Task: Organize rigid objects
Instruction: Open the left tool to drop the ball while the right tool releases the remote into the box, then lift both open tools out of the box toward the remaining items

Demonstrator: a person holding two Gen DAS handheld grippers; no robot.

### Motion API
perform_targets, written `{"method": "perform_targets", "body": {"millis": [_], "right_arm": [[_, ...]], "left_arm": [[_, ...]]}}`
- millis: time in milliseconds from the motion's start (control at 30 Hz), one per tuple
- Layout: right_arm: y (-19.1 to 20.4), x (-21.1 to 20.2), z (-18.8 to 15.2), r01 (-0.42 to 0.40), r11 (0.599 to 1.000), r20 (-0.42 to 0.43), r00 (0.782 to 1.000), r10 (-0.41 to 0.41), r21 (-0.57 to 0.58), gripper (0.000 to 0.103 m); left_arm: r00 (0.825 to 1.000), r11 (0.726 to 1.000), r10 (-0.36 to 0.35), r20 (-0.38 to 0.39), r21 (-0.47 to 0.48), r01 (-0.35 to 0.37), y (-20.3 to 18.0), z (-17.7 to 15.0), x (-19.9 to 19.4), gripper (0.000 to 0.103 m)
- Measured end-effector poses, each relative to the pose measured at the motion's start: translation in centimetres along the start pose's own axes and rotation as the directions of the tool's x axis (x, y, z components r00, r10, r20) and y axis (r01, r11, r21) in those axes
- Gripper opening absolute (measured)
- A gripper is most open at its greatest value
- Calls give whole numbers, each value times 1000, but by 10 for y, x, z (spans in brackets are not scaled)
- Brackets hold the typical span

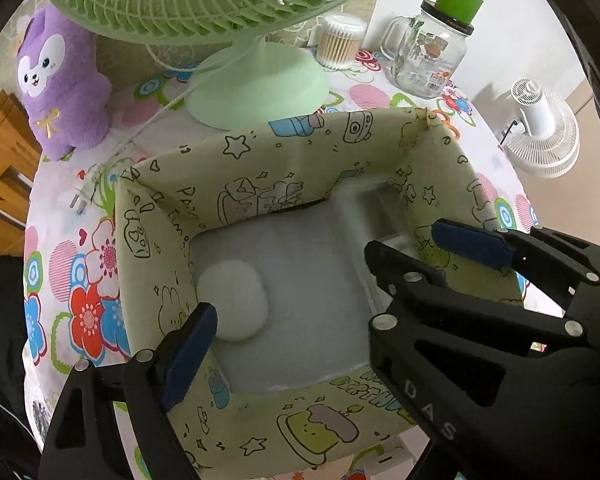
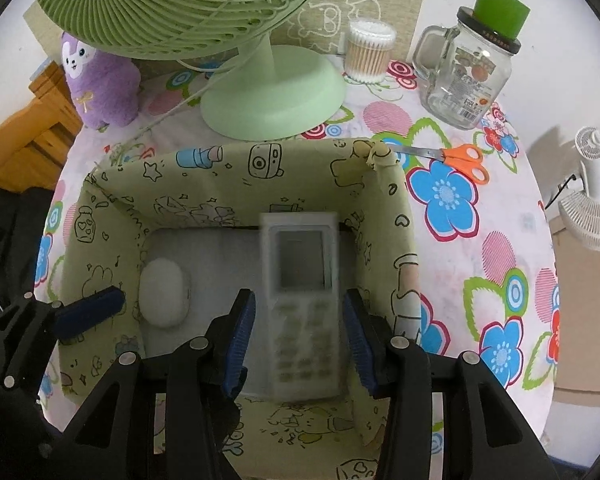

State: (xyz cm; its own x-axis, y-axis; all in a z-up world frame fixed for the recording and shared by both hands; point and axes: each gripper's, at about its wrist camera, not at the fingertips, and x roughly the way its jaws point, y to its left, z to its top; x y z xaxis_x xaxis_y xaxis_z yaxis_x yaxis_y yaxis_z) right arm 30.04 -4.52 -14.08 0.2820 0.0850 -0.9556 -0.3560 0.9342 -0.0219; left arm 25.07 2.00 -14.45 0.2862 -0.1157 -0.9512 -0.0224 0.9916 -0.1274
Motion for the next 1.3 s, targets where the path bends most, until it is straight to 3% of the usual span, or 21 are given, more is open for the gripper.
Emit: {"method": "perform_targets", "body": {"millis": [100, 200, 467, 1067, 1300], "right_arm": [[0, -1, 0, -30, 999, -10, 1000, 30, 15, 65], [0, -4, -2, -48, 998, -15, 999, 49, 34, 70], [-1, -27, -13, -65, 994, -7, 998, 66, 83, 78], [-6, -97, -45, -24, 999, 128, 992, 18, 43, 96], [-13, -118, -65, 16, 999, 162, 986, -23, 42, 96]], "left_arm": [[1000, 1000, 6, -3, -7, -6, 1, 0, -2, 90], [1000, 1000, 16, -2, -1, -16, 1, -2, -6, 91], [999, 999, 33, 39, 13, -34, -5, -9, -32, 92], [988, 997, 75, 133, 25, -79, -17, -38, -93, 95], [982, 995, 93, 163, 21, -97, -20, -55, -110, 96]]}}
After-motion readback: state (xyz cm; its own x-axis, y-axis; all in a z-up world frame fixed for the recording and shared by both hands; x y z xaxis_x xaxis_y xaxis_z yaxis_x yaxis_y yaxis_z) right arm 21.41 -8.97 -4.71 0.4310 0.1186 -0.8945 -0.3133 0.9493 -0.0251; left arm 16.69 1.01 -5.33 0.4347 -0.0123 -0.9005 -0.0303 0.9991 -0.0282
